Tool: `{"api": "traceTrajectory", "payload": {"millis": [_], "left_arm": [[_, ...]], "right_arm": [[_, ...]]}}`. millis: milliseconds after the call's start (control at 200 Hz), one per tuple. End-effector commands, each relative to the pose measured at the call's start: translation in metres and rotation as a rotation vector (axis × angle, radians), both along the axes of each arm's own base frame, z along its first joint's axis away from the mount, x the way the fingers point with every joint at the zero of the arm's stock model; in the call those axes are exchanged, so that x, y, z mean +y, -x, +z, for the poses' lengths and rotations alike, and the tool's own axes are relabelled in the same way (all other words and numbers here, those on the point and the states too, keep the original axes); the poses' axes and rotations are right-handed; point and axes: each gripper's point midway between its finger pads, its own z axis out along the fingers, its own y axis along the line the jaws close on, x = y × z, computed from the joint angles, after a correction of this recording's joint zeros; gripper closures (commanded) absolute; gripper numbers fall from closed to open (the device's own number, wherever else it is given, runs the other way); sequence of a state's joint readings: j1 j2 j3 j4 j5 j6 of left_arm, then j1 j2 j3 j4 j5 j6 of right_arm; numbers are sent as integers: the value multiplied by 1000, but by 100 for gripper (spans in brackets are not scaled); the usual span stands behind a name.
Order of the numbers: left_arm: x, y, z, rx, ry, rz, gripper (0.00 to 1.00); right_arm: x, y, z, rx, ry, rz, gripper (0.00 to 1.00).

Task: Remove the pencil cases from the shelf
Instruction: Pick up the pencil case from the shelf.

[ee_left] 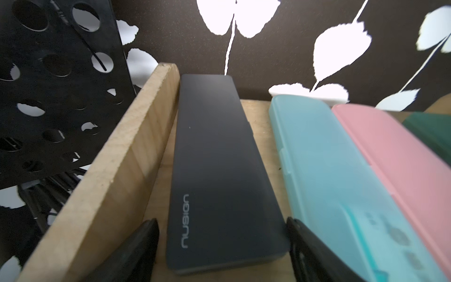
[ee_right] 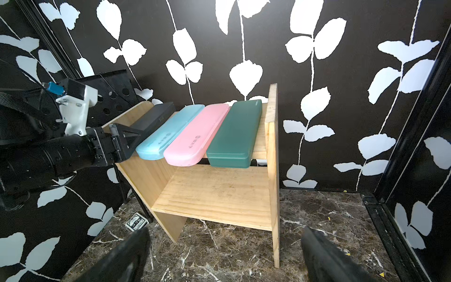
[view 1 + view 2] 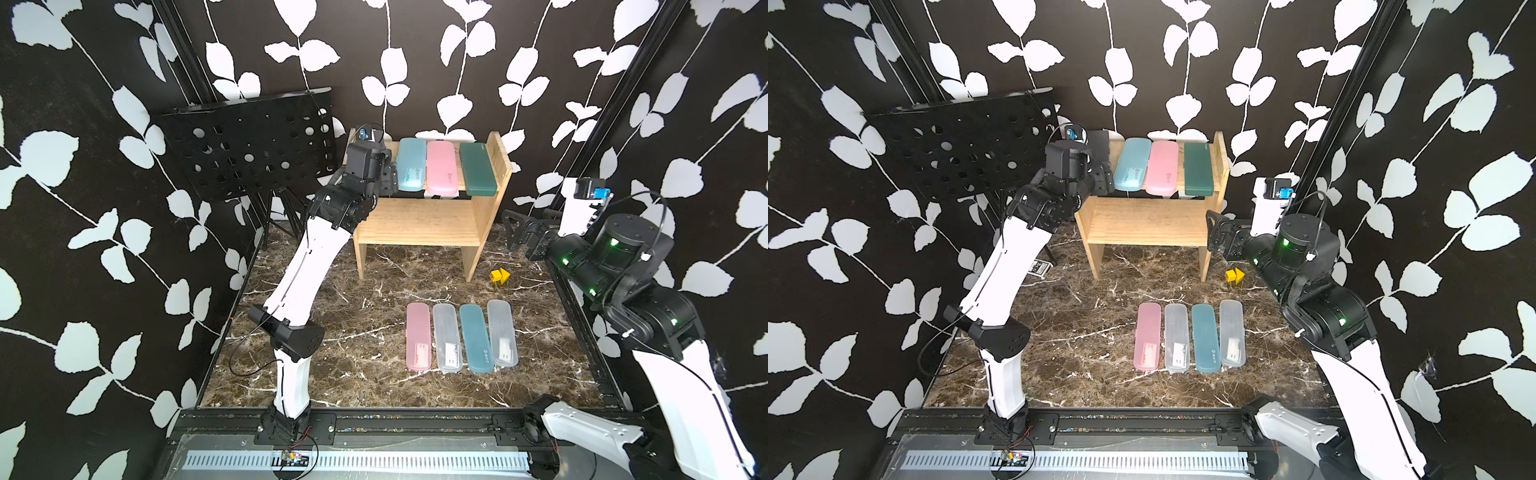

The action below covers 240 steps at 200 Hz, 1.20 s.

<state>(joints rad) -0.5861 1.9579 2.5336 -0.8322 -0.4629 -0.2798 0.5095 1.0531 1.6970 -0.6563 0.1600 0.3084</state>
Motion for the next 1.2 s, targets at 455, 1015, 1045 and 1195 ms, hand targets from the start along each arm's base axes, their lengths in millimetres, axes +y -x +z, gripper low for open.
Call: {"api": "traceTrajectory", "payload": {"millis": [455, 1015, 1045, 1195], "left_arm": [[15, 0, -4, 5, 6, 8, 46], [26, 66, 19, -145, 102, -141, 77], [28, 71, 18, -151, 101, -145, 78], [38, 95, 11, -198, 101, -157, 88]], "right_arm": [[-8, 5, 7, -34, -33, -25, 0], [6, -2, 9, -42, -65, 30, 1], [8, -2, 9, -40, -66, 39, 1], [22, -6, 9, -27, -81, 95, 1]]}}
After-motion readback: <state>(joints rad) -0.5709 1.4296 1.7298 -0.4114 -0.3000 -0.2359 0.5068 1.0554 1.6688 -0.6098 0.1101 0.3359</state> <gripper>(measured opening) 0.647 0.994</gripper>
